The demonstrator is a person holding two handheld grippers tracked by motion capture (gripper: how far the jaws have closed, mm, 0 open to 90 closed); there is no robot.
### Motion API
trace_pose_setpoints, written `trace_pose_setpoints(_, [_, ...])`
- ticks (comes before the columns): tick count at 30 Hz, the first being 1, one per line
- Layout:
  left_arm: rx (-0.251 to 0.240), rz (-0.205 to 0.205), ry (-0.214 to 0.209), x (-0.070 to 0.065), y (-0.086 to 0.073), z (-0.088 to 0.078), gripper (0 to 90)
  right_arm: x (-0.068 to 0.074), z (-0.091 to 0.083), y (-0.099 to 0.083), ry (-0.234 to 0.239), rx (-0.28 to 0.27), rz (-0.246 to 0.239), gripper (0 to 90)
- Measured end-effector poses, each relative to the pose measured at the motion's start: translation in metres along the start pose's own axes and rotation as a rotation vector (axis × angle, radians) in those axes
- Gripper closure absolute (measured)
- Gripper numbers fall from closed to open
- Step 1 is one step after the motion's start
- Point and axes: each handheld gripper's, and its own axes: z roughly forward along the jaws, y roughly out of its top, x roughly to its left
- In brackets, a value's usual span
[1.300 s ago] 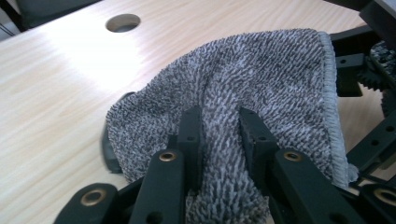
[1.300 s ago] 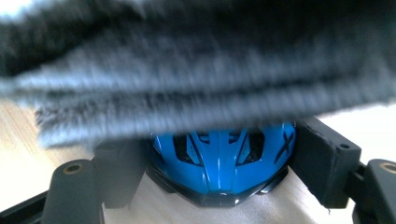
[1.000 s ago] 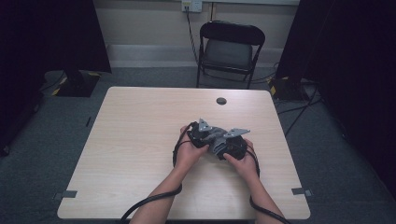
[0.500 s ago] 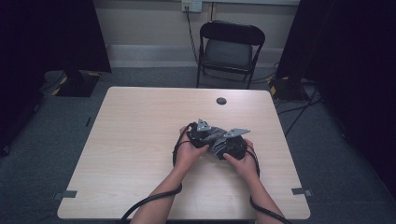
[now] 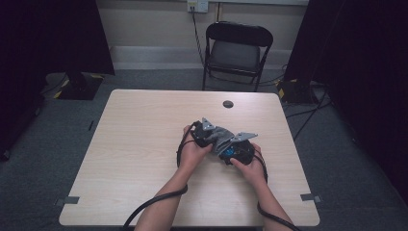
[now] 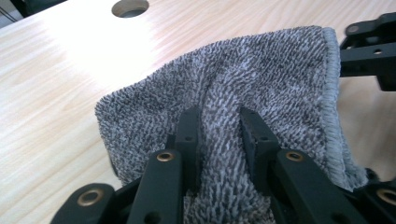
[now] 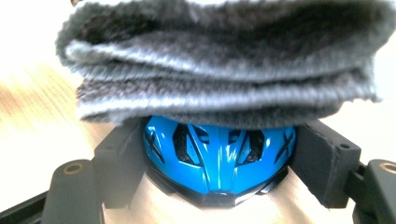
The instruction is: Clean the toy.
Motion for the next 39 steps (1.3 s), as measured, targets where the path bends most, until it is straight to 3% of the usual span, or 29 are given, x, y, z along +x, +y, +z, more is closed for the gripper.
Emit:
trace_pose_setpoints(13, [0.001, -0.049, 0.041, 0.016, 0.0, 0.0, 71.8, 0.0, 0.0, 0.0, 0.0, 0.0, 0.0, 24.8])
trace_pose_setpoints(20, [0.016, -0.042, 0.058, 0.023, 0.002, -0.001, 71.9, 0.0, 0.0, 0.0, 0.0, 0.0, -0.001, 24.8])
trace_pose_setpoints(27, [0.026, -0.061, 0.08, 0.031, 0.001, -0.004, 72.3, 0.0, 0.0, 0.0, 0.0, 0.0, 0.0, 24.8])
trace_pose_setpoints(35, [0.022, -0.113, 0.099, 0.045, -0.006, -0.007, 73.0, 0.0, 0.0, 0.0, 0.0, 0.0, 0.0, 24.8])
trace_pose_setpoints(39, [0.025, -0.09, 0.114, 0.045, -0.006, -0.007, 73.0, 0.0, 0.0, 0.0, 0.0, 0.0, 0.0, 24.8])
